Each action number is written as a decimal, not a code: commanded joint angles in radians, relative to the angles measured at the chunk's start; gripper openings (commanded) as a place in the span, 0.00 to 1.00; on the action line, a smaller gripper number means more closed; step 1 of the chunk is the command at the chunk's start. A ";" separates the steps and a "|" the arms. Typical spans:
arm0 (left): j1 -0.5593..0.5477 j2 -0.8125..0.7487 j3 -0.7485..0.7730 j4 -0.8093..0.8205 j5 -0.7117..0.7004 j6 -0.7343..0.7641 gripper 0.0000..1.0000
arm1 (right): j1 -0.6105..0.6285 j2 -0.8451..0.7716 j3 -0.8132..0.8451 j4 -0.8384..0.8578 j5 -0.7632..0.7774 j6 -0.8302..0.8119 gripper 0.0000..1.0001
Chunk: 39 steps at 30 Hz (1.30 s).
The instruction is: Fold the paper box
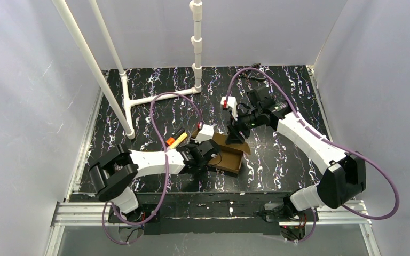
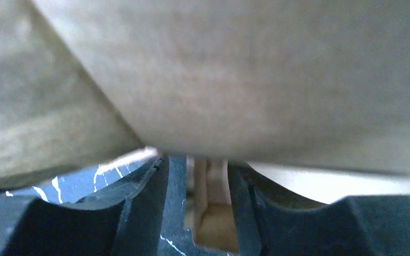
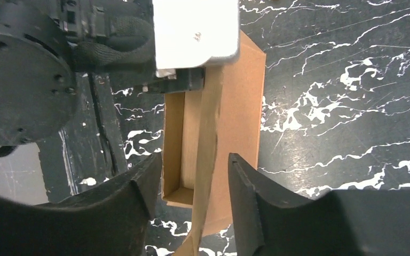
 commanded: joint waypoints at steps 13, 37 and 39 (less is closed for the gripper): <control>0.027 -0.306 -0.128 -0.029 0.141 -0.174 0.53 | 0.008 0.099 0.174 -0.128 0.124 -0.025 0.24; 0.090 -0.606 -0.397 -0.049 0.351 -0.653 0.00 | 0.006 0.150 0.204 -0.135 0.095 -0.016 0.09; 0.091 -0.584 -0.387 -0.041 0.348 -0.694 0.00 | 0.007 0.143 0.193 -0.133 0.080 -0.016 0.09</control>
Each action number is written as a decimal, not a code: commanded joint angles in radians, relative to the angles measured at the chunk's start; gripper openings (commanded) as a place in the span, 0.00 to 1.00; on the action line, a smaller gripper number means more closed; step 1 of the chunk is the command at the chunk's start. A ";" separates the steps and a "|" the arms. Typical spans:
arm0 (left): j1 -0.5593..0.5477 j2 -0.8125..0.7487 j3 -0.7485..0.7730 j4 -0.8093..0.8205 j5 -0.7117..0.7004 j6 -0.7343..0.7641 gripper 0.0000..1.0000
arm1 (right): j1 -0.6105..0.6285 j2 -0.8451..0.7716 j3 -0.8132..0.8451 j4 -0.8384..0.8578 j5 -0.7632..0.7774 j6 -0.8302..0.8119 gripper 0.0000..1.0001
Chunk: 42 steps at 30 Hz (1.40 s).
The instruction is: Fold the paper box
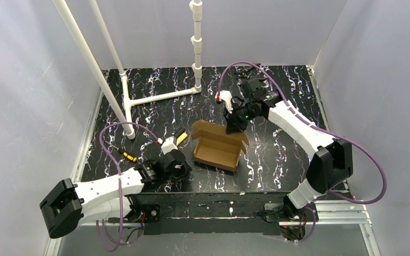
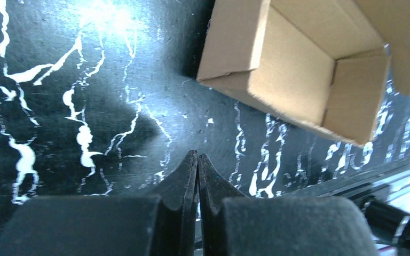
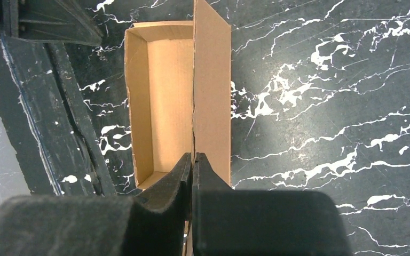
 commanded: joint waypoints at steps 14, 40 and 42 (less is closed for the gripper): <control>0.219 0.319 0.161 0.181 0.120 -0.259 0.00 | 0.008 -0.082 -0.073 -0.017 -0.133 -0.030 0.06; 0.224 0.071 -0.084 0.172 0.298 -0.242 0.00 | 0.016 -0.055 -0.033 0.052 -0.066 0.060 0.11; 0.212 0.106 -0.043 0.158 0.293 -0.263 0.00 | 0.016 -0.057 -0.039 0.054 -0.073 0.063 0.11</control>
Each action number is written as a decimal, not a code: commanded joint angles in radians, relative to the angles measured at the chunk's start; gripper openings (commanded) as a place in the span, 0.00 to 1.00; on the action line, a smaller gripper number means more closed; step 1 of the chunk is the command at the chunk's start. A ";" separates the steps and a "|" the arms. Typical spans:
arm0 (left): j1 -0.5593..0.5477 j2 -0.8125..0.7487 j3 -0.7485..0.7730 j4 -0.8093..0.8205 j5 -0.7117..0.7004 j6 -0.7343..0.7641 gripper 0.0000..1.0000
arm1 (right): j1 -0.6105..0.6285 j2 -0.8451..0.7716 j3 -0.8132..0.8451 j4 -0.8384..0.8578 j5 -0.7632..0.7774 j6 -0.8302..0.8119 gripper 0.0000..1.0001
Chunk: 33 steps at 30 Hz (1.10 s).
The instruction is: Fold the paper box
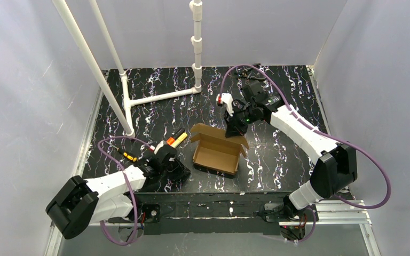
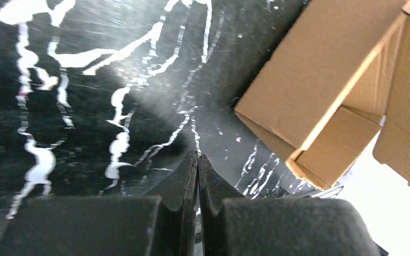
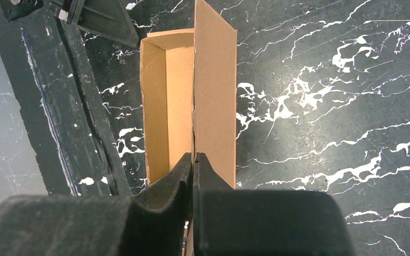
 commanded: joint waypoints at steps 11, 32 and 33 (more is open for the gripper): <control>-0.027 0.292 0.287 0.009 -0.106 -0.201 0.00 | 0.012 -0.029 -0.023 0.017 -0.098 0.018 0.06; -0.016 -0.125 0.108 -0.183 -0.092 0.207 0.26 | 0.012 0.049 0.141 -0.033 0.097 -0.006 0.31; -0.016 -0.152 0.104 -0.191 -0.086 0.234 0.29 | 0.012 0.053 0.143 -0.036 0.093 -0.011 0.34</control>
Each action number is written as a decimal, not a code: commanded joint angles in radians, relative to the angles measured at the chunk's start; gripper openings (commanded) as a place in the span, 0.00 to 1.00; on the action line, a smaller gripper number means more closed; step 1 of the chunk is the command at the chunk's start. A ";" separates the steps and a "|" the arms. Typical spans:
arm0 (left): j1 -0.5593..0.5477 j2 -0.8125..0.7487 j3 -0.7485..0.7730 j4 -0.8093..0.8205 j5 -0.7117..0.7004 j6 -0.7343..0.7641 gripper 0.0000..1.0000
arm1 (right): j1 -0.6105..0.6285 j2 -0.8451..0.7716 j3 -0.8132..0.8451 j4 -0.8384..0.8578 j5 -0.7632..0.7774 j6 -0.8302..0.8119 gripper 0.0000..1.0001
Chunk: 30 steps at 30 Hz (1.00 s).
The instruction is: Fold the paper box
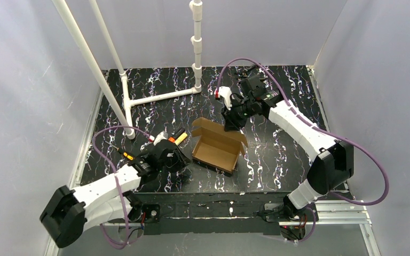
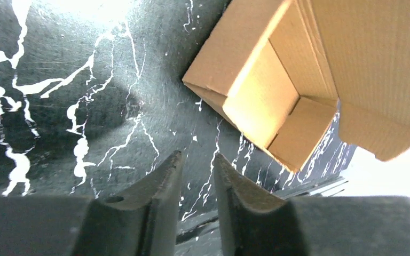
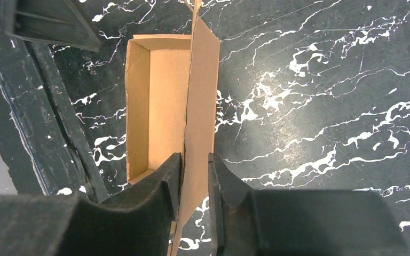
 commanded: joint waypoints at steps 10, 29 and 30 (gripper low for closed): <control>0.007 -0.047 -0.125 0.134 0.086 -0.010 0.07 | -0.015 0.017 0.150 -0.194 -0.208 -0.136 0.88; 0.004 0.265 0.077 0.097 0.036 -0.191 0.00 | -0.030 0.366 0.059 0.213 0.043 0.118 0.20; 0.005 0.269 0.079 0.071 0.030 -0.201 0.00 | -0.019 0.390 0.066 0.219 0.036 0.129 0.19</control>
